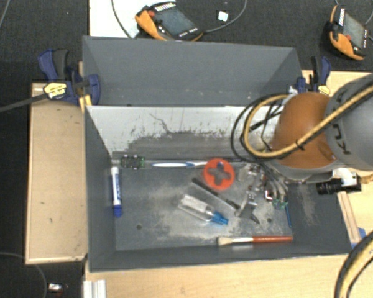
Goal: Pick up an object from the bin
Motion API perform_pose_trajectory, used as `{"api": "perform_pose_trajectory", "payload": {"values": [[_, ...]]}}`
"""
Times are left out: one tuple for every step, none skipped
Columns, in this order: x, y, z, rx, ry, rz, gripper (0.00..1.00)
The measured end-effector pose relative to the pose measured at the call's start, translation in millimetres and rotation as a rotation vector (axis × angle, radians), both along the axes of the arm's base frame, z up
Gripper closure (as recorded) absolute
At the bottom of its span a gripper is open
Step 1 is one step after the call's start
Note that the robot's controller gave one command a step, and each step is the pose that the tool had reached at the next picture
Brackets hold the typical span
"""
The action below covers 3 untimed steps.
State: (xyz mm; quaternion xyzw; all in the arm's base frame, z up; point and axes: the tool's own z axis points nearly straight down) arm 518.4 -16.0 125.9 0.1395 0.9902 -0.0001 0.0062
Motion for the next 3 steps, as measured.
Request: {"api": "perform_pose_trajectory", "payload": {"values": [[25.1,30.2,-25.5,0.002,-0.001,0.038,0.0],[42.3,-4.1,-54.9,0.001,-0.011,-0.071,0.0],[44.2,27.5,-52.6,0.004,-0.015,-0.014,1.0]]}}
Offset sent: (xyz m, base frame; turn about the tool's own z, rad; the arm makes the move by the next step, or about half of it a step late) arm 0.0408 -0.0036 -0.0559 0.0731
